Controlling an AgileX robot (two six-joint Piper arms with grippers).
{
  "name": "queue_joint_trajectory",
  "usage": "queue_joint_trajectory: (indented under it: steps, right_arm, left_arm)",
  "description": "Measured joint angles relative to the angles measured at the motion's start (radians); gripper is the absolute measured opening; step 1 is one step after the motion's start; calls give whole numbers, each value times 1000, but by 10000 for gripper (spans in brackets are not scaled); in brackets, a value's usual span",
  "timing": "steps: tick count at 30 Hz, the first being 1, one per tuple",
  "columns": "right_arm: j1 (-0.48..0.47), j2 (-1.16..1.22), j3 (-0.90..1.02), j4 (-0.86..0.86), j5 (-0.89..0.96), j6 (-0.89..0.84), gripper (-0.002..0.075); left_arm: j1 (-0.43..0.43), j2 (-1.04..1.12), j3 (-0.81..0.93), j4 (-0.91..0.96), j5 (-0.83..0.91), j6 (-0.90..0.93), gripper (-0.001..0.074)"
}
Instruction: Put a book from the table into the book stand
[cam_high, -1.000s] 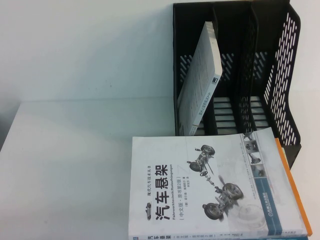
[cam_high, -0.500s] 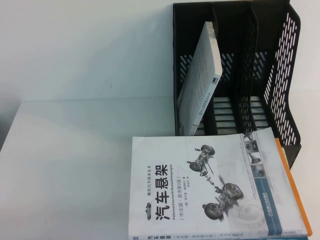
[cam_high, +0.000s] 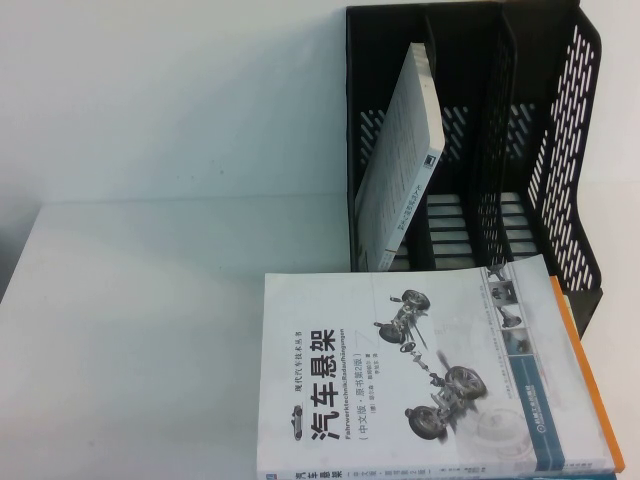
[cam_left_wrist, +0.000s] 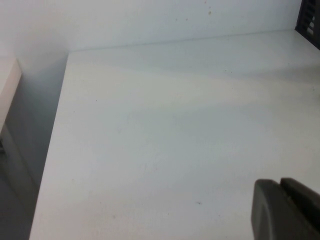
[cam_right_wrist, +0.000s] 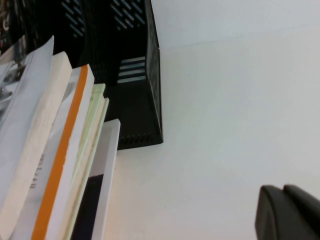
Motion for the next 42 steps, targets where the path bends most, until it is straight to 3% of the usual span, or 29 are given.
queue_joint_trajectory:
  steps: [6, 15, 23, 31, 37, 42]
  right_arm:
    - [0, 0, 2, -33, -72, 0, 9]
    - [0, 0, 2, -47, -575, 0, 9]
    - [0, 0, 2, -39, -871, 0, 9]
    - [0, -2, 2, -34, -1137, 0, 9]
    - [0, -8, 2, 27, -1224, -48, 9]
    - [0, -9, 0, 231, -1184, -162, 9]
  left_arm:
    - [0, 0, 6, 4, -94, 0, -4]
    - [0, 0, 6, 15, -558, 4, -4]
    - [0, 0, 6, 13, -884, -26, -4]
    - [0, -2, 4, 13, -854, -35, -4]
    - [0, -2, -189, 13, -524, -44, -4]
    - [0, 25, -374, 13, -351, -44, -4]
